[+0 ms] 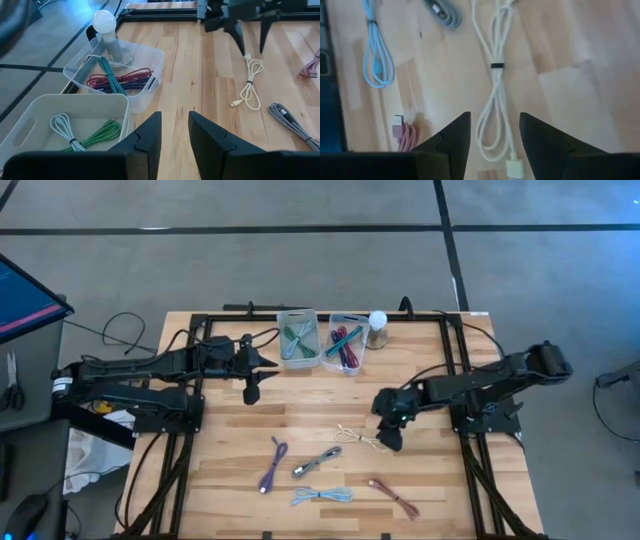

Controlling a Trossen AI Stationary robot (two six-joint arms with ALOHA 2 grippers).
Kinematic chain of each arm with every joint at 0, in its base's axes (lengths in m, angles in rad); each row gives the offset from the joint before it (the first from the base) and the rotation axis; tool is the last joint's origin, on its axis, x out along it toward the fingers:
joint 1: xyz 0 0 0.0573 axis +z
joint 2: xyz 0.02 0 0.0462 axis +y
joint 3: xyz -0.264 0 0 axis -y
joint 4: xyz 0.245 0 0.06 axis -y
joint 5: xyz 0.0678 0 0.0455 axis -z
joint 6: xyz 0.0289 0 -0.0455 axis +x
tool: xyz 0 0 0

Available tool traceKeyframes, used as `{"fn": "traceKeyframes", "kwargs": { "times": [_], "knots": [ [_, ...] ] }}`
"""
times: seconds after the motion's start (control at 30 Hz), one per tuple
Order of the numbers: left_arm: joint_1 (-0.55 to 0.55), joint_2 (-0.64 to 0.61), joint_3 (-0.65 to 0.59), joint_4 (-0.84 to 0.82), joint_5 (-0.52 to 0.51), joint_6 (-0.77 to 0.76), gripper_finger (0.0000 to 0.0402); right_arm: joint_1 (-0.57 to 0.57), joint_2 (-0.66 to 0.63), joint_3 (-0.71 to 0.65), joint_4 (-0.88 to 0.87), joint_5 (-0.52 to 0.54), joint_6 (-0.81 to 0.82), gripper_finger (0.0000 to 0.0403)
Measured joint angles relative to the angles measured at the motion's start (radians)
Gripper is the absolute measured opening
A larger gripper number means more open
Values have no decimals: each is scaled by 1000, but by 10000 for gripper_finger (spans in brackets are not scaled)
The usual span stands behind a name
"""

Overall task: Pick & Place USB Port
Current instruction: Put the yellow charger cable into the white bin

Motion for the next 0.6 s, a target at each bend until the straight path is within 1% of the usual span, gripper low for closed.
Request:
{"fn": "traceKeyframes", "kwargs": {
  "times": [0.1,0.3,0.47,0.6],
  "knots": [
    [0,0,0,0,0,1,97,27,72,63,-56,21,0,147],
    [0,0,0,0,0,1,97,61,210,136,-69,34,31,124],
    [0,0,0,-10,0,1,97,87,313,177,-70,112,59,119],
    [0,0,0,-21,0,1,97,94,364,201,-84,171,63,119]
  ]
}}
